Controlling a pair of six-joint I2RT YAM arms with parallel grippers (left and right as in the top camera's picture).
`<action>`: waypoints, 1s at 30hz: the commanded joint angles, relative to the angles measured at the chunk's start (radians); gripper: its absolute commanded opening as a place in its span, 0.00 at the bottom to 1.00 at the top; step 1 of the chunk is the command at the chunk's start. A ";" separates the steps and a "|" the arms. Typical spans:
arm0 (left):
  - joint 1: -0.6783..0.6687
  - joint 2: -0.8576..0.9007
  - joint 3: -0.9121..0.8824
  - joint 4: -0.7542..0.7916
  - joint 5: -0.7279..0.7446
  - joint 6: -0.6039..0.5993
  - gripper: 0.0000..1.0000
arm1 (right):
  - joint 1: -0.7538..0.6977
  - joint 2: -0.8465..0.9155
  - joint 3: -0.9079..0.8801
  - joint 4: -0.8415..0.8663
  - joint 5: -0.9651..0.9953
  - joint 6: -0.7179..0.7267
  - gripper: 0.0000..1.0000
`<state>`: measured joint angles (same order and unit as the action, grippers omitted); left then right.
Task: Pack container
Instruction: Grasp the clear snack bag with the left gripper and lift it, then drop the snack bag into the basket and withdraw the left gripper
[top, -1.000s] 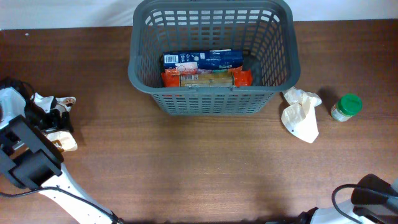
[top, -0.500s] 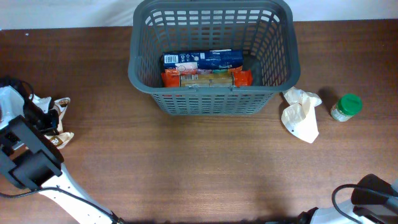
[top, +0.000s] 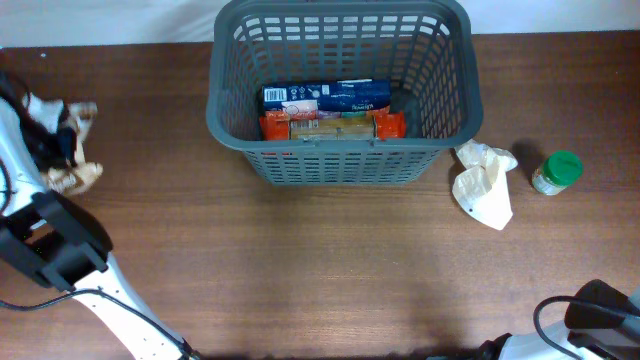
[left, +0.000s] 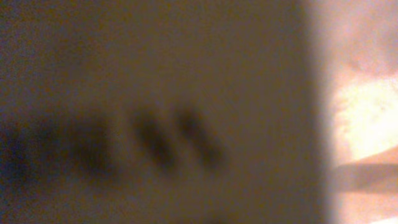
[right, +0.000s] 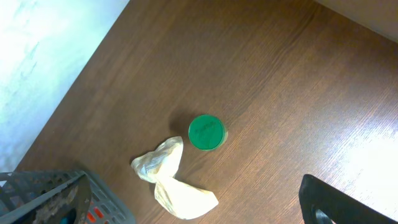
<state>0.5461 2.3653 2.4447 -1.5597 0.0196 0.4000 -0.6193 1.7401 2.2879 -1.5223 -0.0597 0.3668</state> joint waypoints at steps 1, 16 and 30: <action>-0.097 -0.129 0.228 0.005 0.030 0.005 0.01 | -0.003 0.009 0.009 0.000 0.012 0.008 0.99; -0.769 -0.234 0.563 0.252 0.056 0.684 0.02 | -0.003 0.009 0.009 0.000 0.013 0.008 0.99; -1.095 -0.233 -0.181 0.523 0.247 0.716 0.02 | -0.003 0.009 0.009 0.000 0.013 0.008 0.99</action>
<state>-0.4812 2.1429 2.4119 -1.1030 0.2054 1.0939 -0.6193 1.7401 2.2879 -1.5227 -0.0597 0.3672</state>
